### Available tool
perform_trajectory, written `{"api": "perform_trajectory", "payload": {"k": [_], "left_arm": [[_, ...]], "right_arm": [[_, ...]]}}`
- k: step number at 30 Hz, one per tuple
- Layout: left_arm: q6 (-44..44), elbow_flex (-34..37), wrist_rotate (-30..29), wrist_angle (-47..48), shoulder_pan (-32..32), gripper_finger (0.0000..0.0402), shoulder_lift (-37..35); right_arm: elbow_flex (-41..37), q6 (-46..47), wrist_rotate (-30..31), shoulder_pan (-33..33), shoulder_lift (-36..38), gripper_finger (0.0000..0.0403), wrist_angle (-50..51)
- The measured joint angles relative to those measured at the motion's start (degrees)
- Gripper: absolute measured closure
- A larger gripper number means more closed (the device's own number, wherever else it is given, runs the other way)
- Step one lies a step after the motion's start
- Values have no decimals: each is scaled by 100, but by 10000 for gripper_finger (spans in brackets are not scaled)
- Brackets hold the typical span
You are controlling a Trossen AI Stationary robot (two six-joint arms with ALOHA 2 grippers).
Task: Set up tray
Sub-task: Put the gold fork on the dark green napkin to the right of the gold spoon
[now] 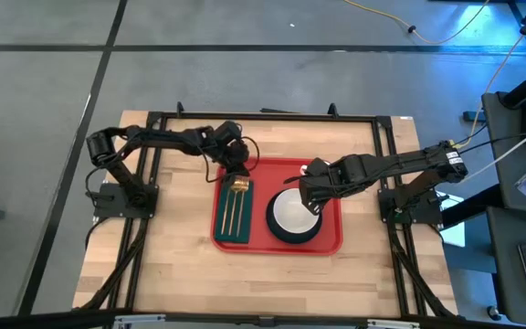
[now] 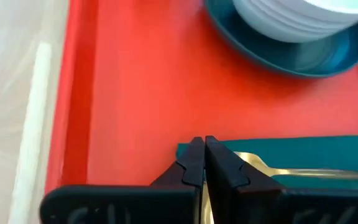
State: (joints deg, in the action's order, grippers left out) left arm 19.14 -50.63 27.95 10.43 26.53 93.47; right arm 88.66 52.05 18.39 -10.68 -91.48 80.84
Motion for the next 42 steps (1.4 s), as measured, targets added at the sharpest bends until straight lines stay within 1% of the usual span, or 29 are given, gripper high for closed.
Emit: {"api": "perform_trajectory", "payload": {"k": [4, 9, 22, 31, 34, 42], "left_arm": [[159, 0, -24, 1, -108, 400, 2], [138, 2, -411, 3, -180, 400, 12], [95, 4, -395, -141, -184, 400, 576], [-55, 4, -282, -308, -184, 399, 590], [-114, 4, -282, -301, -184, 389, 590], [-151, 4, -282, -299, -186, 344, 588]], "right_arm": [[0, 0, 0, -2, 0, 176, 0], [0, 0, 0, -1, 0, 176, 0], [0, 13, 2, -1, 0, 176, 0], [0, 2, 2, 0, 0, 176, 2], [-1, -7, 2, 0, 0, 176, 3], [0, -20, 2, -1, 0, 176, 4]]}}
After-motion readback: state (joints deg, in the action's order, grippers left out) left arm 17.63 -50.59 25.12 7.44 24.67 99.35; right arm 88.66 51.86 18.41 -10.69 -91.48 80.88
